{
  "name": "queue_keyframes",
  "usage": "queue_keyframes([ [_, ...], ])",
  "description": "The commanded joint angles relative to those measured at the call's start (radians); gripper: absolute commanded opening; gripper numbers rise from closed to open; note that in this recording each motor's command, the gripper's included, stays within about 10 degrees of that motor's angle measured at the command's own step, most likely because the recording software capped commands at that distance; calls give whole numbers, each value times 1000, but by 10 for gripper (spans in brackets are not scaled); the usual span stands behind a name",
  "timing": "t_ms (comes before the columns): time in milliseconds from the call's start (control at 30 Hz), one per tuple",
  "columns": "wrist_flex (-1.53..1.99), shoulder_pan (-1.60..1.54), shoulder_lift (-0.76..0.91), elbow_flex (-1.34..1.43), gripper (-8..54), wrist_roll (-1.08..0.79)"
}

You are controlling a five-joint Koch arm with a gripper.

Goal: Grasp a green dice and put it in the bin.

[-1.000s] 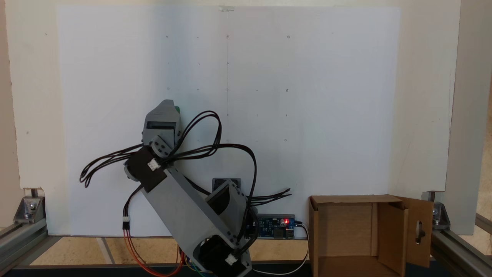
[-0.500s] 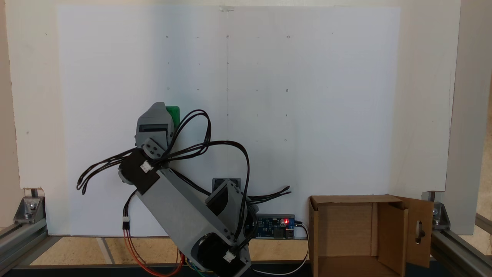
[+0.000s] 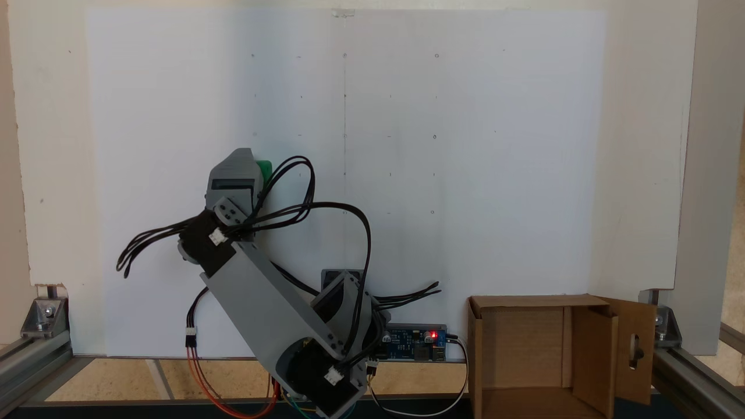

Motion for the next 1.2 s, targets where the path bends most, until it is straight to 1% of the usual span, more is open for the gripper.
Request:
queue_keyframes([
  [0,-9,17,2,-23,426,87],
  [200,-20,34,-12,-23,425,87],
  [467,-60,44,-100,-23,425,120],
  [1000,-100,44,-163,-23,425,126],
  [1167,-98,49,-181,-23,413,124],
])
